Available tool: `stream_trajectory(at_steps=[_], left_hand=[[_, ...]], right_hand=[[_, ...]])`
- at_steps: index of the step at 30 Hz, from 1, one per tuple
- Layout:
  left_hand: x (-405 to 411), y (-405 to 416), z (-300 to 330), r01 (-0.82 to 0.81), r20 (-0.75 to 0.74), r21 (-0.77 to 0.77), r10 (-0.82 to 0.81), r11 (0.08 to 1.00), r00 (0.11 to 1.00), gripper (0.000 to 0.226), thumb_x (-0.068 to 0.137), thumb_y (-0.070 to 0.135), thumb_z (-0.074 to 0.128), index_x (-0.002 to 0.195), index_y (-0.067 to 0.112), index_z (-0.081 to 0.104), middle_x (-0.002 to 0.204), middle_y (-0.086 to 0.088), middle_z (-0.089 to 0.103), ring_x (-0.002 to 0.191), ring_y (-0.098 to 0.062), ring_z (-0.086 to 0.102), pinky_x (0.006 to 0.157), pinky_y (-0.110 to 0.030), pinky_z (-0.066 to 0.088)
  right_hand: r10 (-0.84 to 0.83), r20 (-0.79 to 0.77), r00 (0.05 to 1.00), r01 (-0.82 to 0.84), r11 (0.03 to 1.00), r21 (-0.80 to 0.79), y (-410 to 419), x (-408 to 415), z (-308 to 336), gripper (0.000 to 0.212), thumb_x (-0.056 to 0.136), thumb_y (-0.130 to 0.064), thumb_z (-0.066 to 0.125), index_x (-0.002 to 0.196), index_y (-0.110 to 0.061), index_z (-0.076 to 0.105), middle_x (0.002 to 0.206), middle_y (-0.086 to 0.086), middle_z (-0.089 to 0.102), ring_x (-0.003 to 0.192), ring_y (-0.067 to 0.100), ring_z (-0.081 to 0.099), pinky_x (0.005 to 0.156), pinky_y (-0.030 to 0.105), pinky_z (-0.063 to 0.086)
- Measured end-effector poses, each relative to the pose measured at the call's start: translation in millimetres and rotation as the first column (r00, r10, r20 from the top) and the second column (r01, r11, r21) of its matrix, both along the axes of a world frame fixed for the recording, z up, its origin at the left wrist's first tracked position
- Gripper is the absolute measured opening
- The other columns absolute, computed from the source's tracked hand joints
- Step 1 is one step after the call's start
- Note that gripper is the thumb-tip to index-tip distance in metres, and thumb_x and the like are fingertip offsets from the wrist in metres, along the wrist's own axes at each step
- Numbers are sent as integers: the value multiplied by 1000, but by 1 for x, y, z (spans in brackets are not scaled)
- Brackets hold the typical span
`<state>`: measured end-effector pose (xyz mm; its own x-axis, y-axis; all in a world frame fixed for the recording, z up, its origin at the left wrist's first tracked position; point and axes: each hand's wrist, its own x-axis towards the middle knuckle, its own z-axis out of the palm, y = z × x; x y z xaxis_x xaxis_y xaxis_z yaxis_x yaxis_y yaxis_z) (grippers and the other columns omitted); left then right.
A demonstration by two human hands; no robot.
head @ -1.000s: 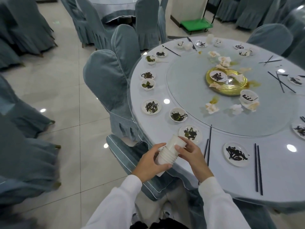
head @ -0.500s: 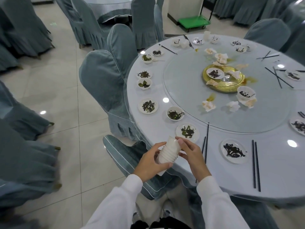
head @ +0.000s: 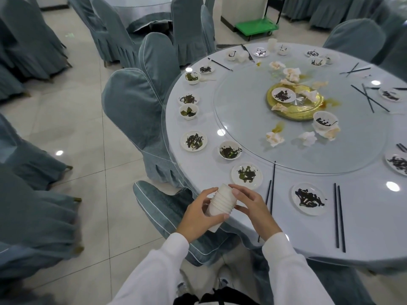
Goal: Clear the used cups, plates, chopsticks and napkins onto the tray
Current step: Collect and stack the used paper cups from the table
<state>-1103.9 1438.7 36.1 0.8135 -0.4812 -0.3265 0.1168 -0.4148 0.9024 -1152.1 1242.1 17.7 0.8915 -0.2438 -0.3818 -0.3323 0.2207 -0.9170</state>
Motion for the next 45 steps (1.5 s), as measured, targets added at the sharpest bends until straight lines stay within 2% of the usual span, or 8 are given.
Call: stream_trajectory(at_steps=[3, 13, 21, 26, 30, 33, 35, 45], left_hand=[[-3, -5, -1, -18, 10, -10, 18, 1000, 1000, 77, 80, 35, 90, 144, 46, 49, 131, 7, 65, 120, -12, 60, 92, -22, 56], [-10, -32, -2, -93, 129, 69, 84, 993, 988, 79, 77, 38, 91, 142, 51, 47, 130, 12, 63, 117, -13, 61, 97, -35, 60], [-18, -43, -9, -148, 172, 60, 136, 987, 976, 79, 73, 45, 91, 136, 62, 45, 128, 20, 62, 116, -8, 61, 91, -24, 58], [-17, -47, -10, -164, 198, 64, 148, 984, 969, 81, 72, 47, 92, 135, 64, 44, 129, 24, 59, 116, -7, 60, 84, -16, 54], [-14, -48, -8, -157, 182, 52, 145, 986, 973, 83, 74, 46, 91, 138, 65, 42, 131, 20, 59, 119, -10, 60, 93, -24, 59], [-12, -46, -3, -152, 165, 11, 148, 988, 975, 86, 77, 46, 90, 142, 69, 39, 132, 25, 57, 119, -4, 57, 86, -12, 55], [-11, -42, -1, -161, 173, 5, 158, 987, 972, 85, 77, 45, 91, 142, 68, 41, 133, 22, 58, 118, -6, 59, 88, -15, 57], [-6, 5, 0, -329, 205, -61, 334, 942, 920, 82, 71, 45, 94, 140, 55, 50, 126, 22, 67, 112, -3, 65, 84, -15, 58]], right_hand=[[-3, -4, 1000, 3, 1000, -2, -4, -1, 1, 40, 82, -58, 78, 117, -38, 77, 120, -14, 75, 111, 3, 69, 82, 22, 60], [-5, -54, 999, -1, 995, -101, -18, 0, -1, 43, 83, -53, 81, 118, -28, 73, 109, -13, 76, 109, 13, 70, 96, 35, 61], [92, -89, 992, -92, 996, -4, -28, 1, -3, 43, 89, -44, 81, 123, -21, 67, 122, 3, 70, 117, 21, 67, 99, 46, 61], [145, -108, 984, -138, 988, 72, -32, -3, 0, 58, 78, -57, 82, 125, -27, 65, 120, 2, 72, 113, 21, 70, 98, 42, 62], [128, -90, 988, -123, 991, 59, -27, -4, -1, 55, 79, -63, 79, 124, -35, 64, 116, -4, 74, 109, 19, 72, 97, 41, 62], [104, -57, 993, -102, 994, 49, -26, -3, -1, 45, 83, -66, 75, 119, -40, 69, 110, -10, 75, 106, 17, 74, 96, 40, 63], [112, -37, 993, -110, 993, 52, -25, -1, 1, 45, 83, -68, 74, 118, -40, 71, 112, -9, 75, 106, 16, 74, 94, 37, 63], [189, -48, 981, -185, 979, 86, 21, 17, 3, 34, 96, -58, 66, 125, -42, 71, 121, -4, 75, 106, 22, 75, 85, 31, 60]])
